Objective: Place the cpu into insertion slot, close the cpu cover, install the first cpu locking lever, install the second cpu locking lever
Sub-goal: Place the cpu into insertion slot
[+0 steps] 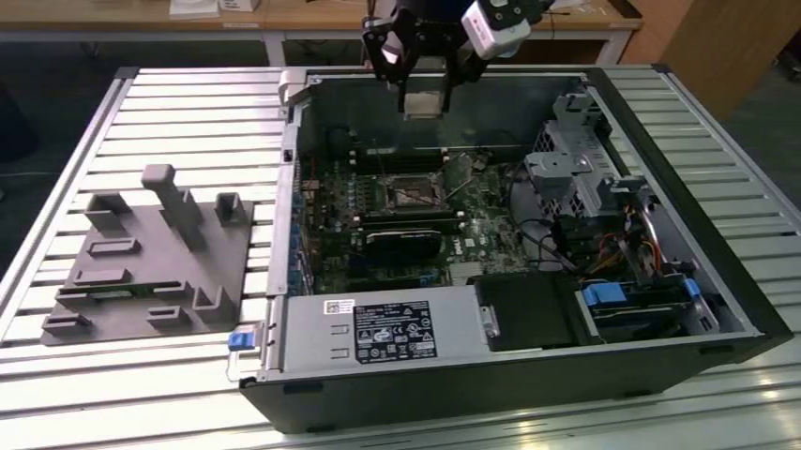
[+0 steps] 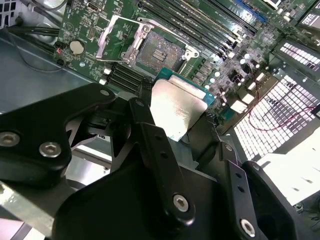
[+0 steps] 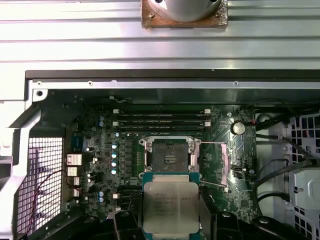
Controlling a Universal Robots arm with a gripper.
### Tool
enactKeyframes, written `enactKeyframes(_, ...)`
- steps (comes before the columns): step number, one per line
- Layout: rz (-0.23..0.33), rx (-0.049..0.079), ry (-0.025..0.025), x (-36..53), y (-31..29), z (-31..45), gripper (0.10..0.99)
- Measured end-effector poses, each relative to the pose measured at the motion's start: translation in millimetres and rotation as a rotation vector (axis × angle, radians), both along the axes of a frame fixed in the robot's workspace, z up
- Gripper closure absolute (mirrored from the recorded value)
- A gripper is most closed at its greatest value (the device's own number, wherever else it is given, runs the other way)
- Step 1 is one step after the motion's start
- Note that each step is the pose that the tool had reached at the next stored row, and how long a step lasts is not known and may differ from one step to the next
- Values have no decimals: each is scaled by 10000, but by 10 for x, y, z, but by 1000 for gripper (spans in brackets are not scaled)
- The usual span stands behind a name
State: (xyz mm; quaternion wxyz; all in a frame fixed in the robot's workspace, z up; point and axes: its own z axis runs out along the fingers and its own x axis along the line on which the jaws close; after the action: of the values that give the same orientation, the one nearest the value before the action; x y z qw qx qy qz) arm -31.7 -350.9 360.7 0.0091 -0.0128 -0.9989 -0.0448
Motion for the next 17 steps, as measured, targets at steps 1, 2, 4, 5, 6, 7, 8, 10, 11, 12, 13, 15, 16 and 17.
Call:
enactKeyframes(1, 0, 1, 0, 0, 0, -3, 549)
enactKeyframes(2, 0, 1, 0, 0, 0, -6, 549)
enactKeyframes(4, 0, -1, 0, 0, 0, -19, 549)
enactKeyframes(5, 0, -1, 0, 0, 0, -28, 549)
enactKeyframes(6, 0, -1, 0, 0, 0, -29, 549)
enactKeyframes(7, 0, -1, -1, 0, 0, -31, 549)
enactKeyframes(8, 0, 0, -1, 0, 0, -34, 549)
enactKeyframes(10, 0, -1, -1, 0, 0, -37, 549)
enactKeyframes(11, 0, -2, 0, 0, 0, -50, 549)
enactKeyframes(12, 0, -4, -1, 0, 0, -68, 549)
enactKeyframes(13, 1, -5, -1, 0, 0, -70, 549)
enactKeyframes(15, 0, -5, 0, 0, 0, -74, 549)
enactKeyframes(16, 1, -6, -1, 0, 0, -76, 549)
enactKeyframes(17, 0, -5, -1, 0, 0, -79, 549)
